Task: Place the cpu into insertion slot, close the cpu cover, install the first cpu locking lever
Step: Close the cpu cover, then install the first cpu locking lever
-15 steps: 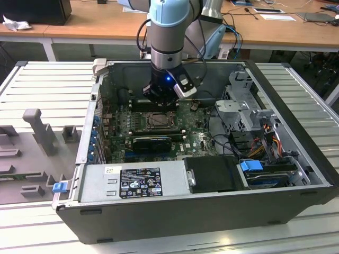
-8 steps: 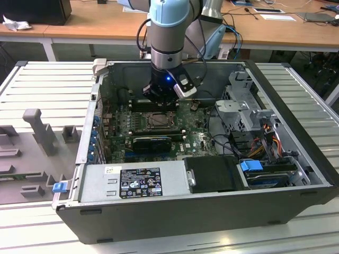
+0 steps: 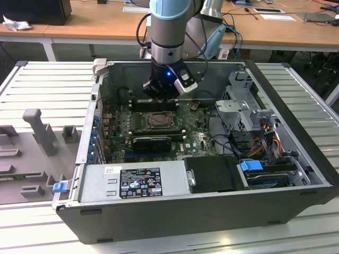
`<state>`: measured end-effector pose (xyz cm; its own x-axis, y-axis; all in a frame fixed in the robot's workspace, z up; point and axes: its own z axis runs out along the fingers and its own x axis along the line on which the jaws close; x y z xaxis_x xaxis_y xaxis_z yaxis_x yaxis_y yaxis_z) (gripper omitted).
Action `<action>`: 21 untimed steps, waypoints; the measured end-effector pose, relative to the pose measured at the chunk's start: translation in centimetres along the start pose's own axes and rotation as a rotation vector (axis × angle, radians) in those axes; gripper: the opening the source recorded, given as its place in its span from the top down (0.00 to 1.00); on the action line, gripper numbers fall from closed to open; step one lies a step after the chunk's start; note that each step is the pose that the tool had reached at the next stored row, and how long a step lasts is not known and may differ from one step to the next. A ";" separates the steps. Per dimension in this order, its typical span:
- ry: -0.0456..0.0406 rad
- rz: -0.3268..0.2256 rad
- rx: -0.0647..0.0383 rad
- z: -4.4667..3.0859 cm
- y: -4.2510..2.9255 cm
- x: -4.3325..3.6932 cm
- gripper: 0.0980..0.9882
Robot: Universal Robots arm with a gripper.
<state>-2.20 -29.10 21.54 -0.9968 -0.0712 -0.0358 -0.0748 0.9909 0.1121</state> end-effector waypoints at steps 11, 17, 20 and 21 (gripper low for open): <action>0.0000 0.000 0.000 -0.08 -0.66 0.06 0.99; 0.0001 0.000 0.000 -1.88 -0.55 0.00 0.99; 0.0001 0.000 0.000 -2.80 -0.45 -0.04 0.99; 0.0001 0.000 0.000 -2.91 -0.44 -0.04 0.99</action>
<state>-2.21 -29.87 24.39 -0.9968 -0.0711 -0.0357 -0.0746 0.9909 0.1119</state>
